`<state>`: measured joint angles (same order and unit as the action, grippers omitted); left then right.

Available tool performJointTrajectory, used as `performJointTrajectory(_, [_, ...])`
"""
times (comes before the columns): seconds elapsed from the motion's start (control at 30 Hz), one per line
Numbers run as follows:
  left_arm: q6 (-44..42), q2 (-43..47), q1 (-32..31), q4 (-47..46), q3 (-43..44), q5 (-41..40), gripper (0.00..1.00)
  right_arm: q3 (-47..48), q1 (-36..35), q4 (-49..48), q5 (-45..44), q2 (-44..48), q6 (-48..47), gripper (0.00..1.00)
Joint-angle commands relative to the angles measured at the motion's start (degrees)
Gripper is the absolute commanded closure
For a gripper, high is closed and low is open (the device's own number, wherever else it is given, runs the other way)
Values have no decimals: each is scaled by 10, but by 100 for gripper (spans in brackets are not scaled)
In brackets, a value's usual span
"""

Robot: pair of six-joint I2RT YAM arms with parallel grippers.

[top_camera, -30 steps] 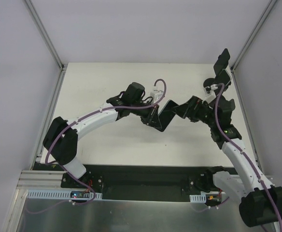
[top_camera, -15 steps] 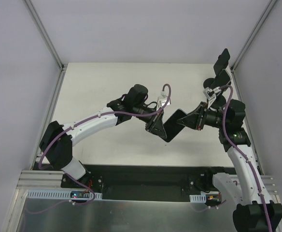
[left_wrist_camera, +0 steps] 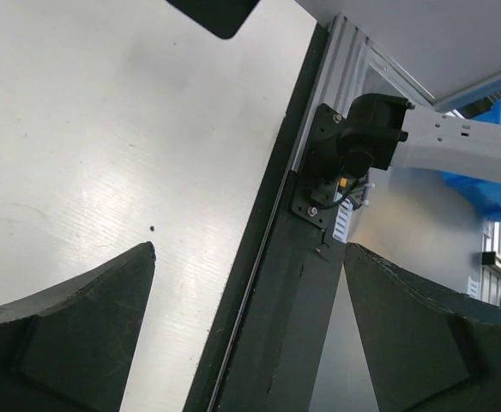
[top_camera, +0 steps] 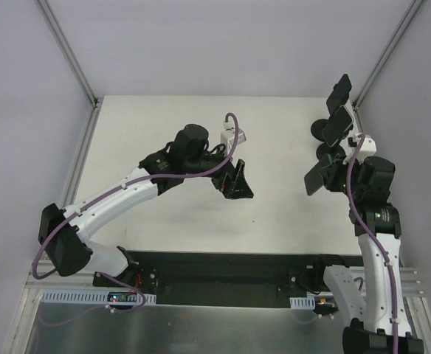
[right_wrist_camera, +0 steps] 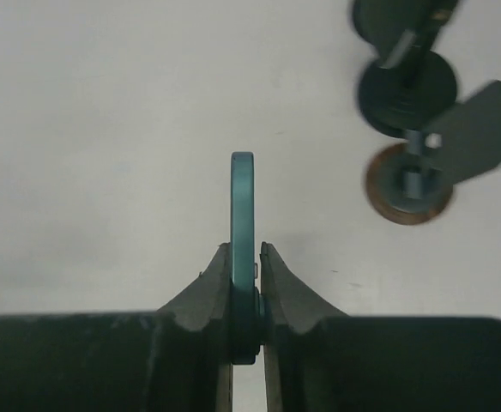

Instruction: Place the phone on the phone stand

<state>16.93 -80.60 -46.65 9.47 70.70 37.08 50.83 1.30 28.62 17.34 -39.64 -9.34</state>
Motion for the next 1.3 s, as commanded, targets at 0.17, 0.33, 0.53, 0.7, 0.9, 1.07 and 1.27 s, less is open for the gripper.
performJointTrajectory(0.17, [-15,62,-3,10,25,-32,11,14,161,-145,-81,-107,-102,100])
performJointTrajectory(0.33, [-9,60,-3,10,28,-19,12,-17,183,-258,-74,-133,-138,100])
performJointTrajectory(0.53, [-11,62,-3,10,28,-19,12,-6,201,-308,-29,-192,-171,100])
performJointTrajectory(0.7, [-14,58,-3,11,27,-22,12,-15,234,-366,51,-237,-154,100])
performJointTrajectory(0.9, [-14,49,-3,10,27,-17,12,-35,236,-391,83,-259,-155,100])
performJointTrajectory(1.07, [-12,48,-3,10,27,-17,12,-49,236,-402,81,-272,-151,100])
performJointTrajectory(1.27, [-8,39,-2,11,29,-11,12,-57,237,-396,61,-270,-160,99])
